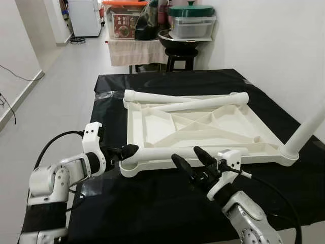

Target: Building children table

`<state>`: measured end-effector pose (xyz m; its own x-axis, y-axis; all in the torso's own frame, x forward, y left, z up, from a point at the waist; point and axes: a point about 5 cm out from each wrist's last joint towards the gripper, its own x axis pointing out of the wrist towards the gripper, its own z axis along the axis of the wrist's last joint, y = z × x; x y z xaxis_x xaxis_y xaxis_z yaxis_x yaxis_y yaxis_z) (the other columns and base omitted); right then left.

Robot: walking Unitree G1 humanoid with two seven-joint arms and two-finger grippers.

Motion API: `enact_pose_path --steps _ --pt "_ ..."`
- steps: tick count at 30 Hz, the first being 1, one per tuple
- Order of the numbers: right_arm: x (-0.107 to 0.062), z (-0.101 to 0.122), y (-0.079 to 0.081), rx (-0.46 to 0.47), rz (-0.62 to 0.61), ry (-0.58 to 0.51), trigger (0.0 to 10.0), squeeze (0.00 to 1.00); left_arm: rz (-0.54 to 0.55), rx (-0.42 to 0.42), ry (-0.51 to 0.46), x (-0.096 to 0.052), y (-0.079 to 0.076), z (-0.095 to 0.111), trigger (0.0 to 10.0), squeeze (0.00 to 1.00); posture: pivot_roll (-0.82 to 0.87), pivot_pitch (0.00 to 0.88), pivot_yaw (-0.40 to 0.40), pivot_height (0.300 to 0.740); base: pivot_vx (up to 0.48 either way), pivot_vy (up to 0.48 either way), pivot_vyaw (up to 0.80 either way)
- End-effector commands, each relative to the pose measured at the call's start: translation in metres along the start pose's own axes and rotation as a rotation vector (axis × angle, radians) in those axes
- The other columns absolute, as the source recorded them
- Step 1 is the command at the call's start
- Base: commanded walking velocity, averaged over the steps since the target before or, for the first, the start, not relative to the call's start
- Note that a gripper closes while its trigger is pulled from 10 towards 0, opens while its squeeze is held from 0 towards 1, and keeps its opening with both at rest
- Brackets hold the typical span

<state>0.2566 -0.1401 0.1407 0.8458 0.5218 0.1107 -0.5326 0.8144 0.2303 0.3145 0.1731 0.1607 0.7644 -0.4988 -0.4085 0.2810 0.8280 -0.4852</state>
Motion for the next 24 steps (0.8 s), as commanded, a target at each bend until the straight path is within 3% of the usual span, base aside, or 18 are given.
enact_pose_path --steps 1,8,11,16,24 --pt "-0.003 0.0 0.002 0.0 -0.001 0.009 10.0 0.0 0.011 -0.006 0.033 0.0 0.002 -0.002 10.0 0.0 -0.02 0.0 0.009 0.74 0.0 0.0 0.0" --pt "-0.01 0.001 0.008 -0.004 0.002 0.017 10.0 0.0 -0.043 -0.011 0.082 0.006 -0.007 -0.002 10.0 0.0 -0.03 0.0 0.017 0.74 0.0 0.0 0.0" --pt "-0.017 0.002 0.014 0.007 0.004 0.026 10.0 0.0 -0.106 0.0 0.129 0.012 -0.021 -0.005 10.0 0.0 -0.05 0.0 0.024 0.74 0.0 0.0 0.0" --pt "-0.023 0.003 0.018 0.016 0.002 0.031 10.0 0.0 -0.181 0.018 0.117 0.016 -0.034 0.002 10.0 0.0 -0.06 0.0 0.027 0.74 0.0 0.0 0.0" --pt "-0.027 0.004 0.019 0.011 -0.001 0.049 10.0 0.0 -0.256 -0.028 0.135 0.026 -0.045 0.005 10.0 0.0 -0.07 0.0 0.028 0.74 0.0 0.0 0.0"
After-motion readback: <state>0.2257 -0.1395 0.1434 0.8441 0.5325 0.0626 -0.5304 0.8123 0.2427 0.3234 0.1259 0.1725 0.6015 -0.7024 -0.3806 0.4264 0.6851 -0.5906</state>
